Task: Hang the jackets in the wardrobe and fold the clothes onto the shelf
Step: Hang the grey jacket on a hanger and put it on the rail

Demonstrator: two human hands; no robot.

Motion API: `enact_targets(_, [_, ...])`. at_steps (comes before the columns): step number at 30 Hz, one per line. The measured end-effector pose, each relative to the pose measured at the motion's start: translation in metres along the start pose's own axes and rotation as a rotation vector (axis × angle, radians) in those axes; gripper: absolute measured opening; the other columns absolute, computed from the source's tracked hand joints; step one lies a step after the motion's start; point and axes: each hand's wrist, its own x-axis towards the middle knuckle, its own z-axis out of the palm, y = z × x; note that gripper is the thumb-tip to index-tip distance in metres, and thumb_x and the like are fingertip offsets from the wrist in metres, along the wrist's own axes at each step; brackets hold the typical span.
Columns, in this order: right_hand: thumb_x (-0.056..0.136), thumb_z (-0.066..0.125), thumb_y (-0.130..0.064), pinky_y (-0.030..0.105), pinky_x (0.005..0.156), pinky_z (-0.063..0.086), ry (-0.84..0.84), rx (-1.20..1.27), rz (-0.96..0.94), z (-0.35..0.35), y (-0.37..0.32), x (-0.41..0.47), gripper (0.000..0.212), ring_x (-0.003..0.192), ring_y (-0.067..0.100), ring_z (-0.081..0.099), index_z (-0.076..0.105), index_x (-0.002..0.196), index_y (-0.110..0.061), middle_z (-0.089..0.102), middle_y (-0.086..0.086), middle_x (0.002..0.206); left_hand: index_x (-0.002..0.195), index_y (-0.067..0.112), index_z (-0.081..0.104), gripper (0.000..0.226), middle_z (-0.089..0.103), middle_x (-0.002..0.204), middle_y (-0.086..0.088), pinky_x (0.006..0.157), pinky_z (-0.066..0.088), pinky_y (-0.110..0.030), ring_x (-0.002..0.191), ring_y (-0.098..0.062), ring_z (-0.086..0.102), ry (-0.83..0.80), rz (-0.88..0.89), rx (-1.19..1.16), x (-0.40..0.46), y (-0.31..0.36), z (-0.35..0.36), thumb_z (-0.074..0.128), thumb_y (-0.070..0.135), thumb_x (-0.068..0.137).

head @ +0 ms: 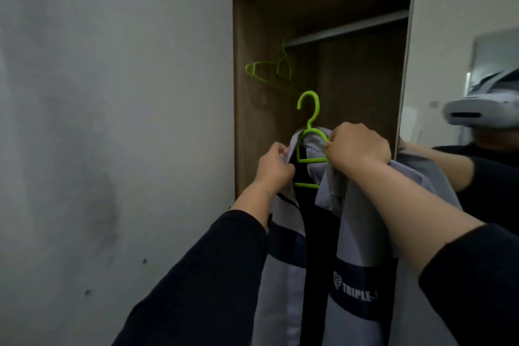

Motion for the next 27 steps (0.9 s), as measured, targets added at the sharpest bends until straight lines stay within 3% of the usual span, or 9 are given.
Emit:
enact_targets(4, [0.093,0.047,-0.014,0.033,0.063,0.042,0.079,-0.060,0.078,-0.002,0.001,0.012,0.019,0.072,0.027,0.054,0.063,0.100,-0.009,0.057,0.008,0.081,0.121,0.013,0.047,0.034,0.055,0.095,-0.011,0.070,0.043,-0.032,0.083,-0.025,0.055,-0.118,0.091,-0.109,0.027,0.013,0.020,0.056,0.007,0.088])
enact_targets(6, [0.093,0.047,-0.012,0.032,0.060,0.040,0.094,-0.105,0.083,-0.002,-0.001,0.021,0.017,0.065,0.022,0.048,0.063,0.100,-0.008,0.047,0.003,0.069,0.126,0.014,0.046,0.039,0.053,0.108,-0.012,0.073,0.045,-0.033,0.088,-0.025,0.056,-0.103,0.100,-0.166,0.041,0.020,0.027,0.055,0.005,0.089])
enact_targets(9, [0.093,0.048,-0.011,0.032,0.060,0.039,0.125,-0.131,0.073,-0.003,-0.005,0.039,0.013,0.064,0.020,0.046,0.060,0.100,-0.009,0.040,0.002,0.064,0.133,0.018,0.039,0.046,0.034,0.132,-0.008,0.082,0.046,-0.029,0.104,-0.028,0.054,-0.089,0.012,-0.248,0.064,0.028,0.031,0.057,0.011,0.091])
enact_targets(11, [0.093,0.050,-0.013,0.032,0.057,0.038,0.143,-0.148,0.063,-0.003,-0.007,0.056,0.011,0.061,0.017,0.045,0.058,0.100,-0.012,0.040,0.002,0.064,0.137,0.017,0.039,0.051,0.041,0.138,-0.009,0.088,0.046,-0.030,0.116,-0.028,0.053,-0.069,0.019,-0.252,0.079,0.032,0.036,0.059,0.013,0.090])
enact_targets(13, [0.091,0.053,-0.013,0.031,0.052,0.034,0.158,-0.173,0.080,0.000,-0.007,0.074,0.008,0.055,0.015,0.039,0.056,0.099,-0.015,0.040,0.002,0.065,0.136,0.014,0.044,0.048,0.053,0.134,-0.010,0.093,0.045,-0.030,0.121,-0.026,0.053,-0.054,0.075,-0.261,0.091,0.037,0.040,0.057,0.010,0.090])
enact_targets(16, [0.090,0.055,-0.013,0.032,0.055,0.036,0.178,-0.212,0.136,0.006,-0.004,0.099,0.007,0.054,0.017,0.039,0.056,0.098,-0.014,0.040,0.003,0.065,0.130,0.012,0.052,0.039,0.059,0.126,-0.010,0.086,0.042,-0.024,0.117,-0.024,0.055,-0.057,0.124,-0.273,0.109,0.042,0.042,0.054,0.006,0.091])
enact_targets(21, [0.089,0.057,-0.012,0.034,0.062,0.041,0.221,-0.236,0.271,0.016,-0.005,0.141,0.013,0.089,0.027,0.062,0.061,0.101,-0.009,0.046,0.008,0.075,0.129,0.014,0.057,0.037,0.061,0.126,-0.007,0.084,0.042,-0.023,0.115,-0.021,0.056,-0.047,0.183,-0.271,0.154,0.047,0.049,0.053,0.007,0.093])
enact_targets(24, [0.089,0.059,-0.013,0.035,0.060,0.042,0.270,-0.242,0.320,0.021,-0.005,0.170,0.009,0.080,0.025,0.059,0.062,0.097,-0.009,0.042,0.007,0.066,0.129,0.013,0.058,0.036,0.061,0.128,-0.006,0.092,0.044,-0.025,0.117,-0.020,0.056,-0.051,0.203,-0.313,0.184,0.056,0.060,0.054,0.008,0.093])
enact_targets(27, [0.087,0.061,-0.011,0.034,0.059,0.041,0.331,-0.279,0.359,0.020,-0.004,0.196,0.012,0.075,0.024,0.054,0.062,0.098,-0.008,0.049,0.009,0.073,0.129,0.012,0.057,0.037,0.061,0.128,-0.006,0.095,0.042,-0.024,0.119,-0.019,0.056,-0.068,0.266,-0.323,0.216,0.068,0.067,0.055,0.007,0.093])
